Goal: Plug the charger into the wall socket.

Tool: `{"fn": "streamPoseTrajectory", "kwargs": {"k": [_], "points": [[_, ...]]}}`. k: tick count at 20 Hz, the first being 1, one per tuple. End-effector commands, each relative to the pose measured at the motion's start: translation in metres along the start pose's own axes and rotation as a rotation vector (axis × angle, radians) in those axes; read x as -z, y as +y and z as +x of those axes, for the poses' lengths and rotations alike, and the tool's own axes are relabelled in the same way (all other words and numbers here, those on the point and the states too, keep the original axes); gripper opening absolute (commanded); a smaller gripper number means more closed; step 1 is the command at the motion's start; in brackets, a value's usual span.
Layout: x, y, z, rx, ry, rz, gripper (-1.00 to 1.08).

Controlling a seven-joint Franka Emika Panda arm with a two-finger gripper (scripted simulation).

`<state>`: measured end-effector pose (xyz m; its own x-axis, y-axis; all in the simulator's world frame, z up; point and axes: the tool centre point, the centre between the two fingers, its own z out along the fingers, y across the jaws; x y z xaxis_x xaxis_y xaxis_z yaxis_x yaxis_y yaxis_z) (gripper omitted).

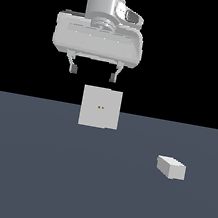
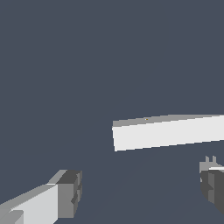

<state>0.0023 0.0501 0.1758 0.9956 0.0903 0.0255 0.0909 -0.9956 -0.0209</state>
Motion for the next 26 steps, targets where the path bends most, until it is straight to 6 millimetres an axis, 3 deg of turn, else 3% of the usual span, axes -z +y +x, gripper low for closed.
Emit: {"fn": "streamPoseTrajectory", "kwargs": {"k": [1,13,26], "points": [[0.000,0.000,0.000,0.000,0.000,0.000,1.00],[-0.009,0.017,-0.011,0.004,0.041,-0.002,1.00],[-0.038,0.072,-0.041,0.016,0.170,-0.011,1.00]]}}
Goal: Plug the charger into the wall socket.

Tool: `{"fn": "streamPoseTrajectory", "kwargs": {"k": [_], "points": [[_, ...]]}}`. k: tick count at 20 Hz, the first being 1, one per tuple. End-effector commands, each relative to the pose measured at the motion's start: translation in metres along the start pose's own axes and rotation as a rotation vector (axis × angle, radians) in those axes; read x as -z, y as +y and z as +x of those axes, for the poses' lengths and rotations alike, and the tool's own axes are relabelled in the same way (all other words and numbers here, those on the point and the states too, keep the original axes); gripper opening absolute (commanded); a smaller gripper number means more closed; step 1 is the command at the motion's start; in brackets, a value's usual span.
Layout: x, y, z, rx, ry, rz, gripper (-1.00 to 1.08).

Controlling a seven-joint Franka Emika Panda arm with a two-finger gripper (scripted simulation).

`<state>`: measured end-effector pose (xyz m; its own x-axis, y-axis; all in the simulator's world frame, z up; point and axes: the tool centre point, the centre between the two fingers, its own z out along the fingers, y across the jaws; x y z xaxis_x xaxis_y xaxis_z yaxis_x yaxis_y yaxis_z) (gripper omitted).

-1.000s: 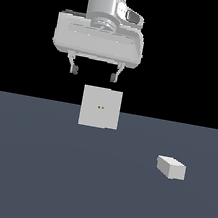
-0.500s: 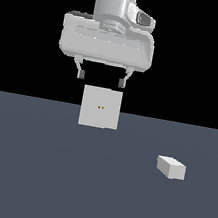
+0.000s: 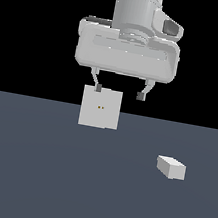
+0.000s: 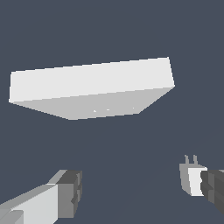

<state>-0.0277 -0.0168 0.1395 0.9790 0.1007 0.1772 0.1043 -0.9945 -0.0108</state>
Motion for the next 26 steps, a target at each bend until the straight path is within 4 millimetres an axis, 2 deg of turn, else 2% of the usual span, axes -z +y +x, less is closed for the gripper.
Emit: {"fn": "streamPoseTrajectory", "kwargs": {"k": [1,14,26], "points": [[-0.006,0.012,-0.008,0.002,0.029,-0.003,1.00],[-0.038,0.070,-0.037,0.014,0.165,-0.009,1.00],[-0.060,0.104,-0.050,0.022,0.247,-0.004,1.00]]}}
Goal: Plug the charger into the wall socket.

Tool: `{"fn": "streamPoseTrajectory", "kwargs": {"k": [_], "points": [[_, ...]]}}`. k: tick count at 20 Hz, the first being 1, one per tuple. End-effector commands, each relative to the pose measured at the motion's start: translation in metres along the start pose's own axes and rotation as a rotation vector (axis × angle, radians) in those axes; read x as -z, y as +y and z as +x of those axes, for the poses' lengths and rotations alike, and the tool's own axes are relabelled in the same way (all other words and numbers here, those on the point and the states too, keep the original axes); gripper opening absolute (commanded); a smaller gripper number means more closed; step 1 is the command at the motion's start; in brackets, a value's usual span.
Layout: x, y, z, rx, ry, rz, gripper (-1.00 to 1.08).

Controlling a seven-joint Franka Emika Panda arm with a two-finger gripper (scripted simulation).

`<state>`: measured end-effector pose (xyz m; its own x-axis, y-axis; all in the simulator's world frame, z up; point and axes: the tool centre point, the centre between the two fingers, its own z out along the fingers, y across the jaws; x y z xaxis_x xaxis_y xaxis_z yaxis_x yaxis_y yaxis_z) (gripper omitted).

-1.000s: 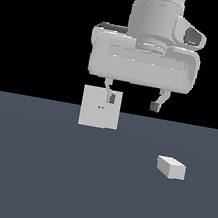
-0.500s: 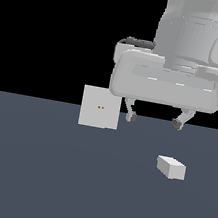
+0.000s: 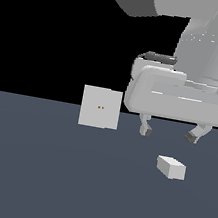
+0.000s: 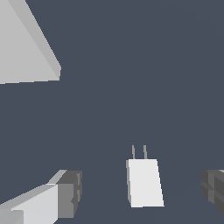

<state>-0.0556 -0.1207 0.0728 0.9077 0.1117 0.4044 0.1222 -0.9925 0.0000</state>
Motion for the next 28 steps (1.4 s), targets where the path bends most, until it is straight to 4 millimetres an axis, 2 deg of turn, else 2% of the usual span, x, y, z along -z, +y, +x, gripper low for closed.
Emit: {"fn": "streamPoseTrajectory", "kwargs": {"k": [1,15,28], "points": [[-0.003,0.005,-0.002,0.002,0.013,0.001,1.00],[-0.012,0.013,-0.009,0.004,0.029,0.002,1.00],[-0.053,0.012,-0.027,0.007,0.029,0.002,1.00]]}}
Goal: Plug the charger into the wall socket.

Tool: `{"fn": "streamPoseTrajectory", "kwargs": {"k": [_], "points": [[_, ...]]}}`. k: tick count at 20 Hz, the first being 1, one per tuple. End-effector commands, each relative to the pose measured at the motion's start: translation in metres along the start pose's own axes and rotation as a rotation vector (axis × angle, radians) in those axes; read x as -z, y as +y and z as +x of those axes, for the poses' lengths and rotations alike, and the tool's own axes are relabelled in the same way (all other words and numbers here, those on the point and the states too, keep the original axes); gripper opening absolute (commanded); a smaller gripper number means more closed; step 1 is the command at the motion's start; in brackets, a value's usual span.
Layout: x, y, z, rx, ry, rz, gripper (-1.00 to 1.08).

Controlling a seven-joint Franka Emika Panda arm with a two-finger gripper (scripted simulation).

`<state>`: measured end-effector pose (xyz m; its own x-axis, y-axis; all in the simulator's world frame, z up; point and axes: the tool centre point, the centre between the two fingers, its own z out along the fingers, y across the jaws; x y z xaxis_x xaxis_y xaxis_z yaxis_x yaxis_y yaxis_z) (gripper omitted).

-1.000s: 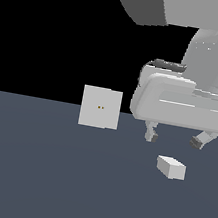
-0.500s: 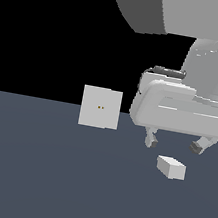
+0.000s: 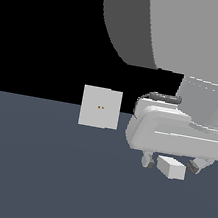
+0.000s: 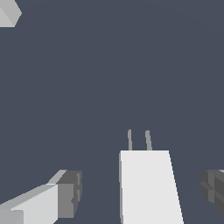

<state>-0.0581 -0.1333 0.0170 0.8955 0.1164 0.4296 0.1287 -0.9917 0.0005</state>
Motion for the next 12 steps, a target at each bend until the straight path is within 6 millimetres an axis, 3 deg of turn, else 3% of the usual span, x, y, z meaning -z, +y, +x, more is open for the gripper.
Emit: {"fn": "streamPoseTrajectory", "kwargs": {"k": [1,3,4,12], "points": [[-0.0043,0.0003,-0.0016,0.000,0.001,-0.001,1.00],[-0.0053,0.0003,-0.0020,0.000,0.001,-0.001,1.00],[-0.0053,0.0003,-0.0020,0.000,0.001,-0.001,-1.00],[-0.0053,0.0003,-0.0020,0.000,0.001,-0.001,-1.00]]}}
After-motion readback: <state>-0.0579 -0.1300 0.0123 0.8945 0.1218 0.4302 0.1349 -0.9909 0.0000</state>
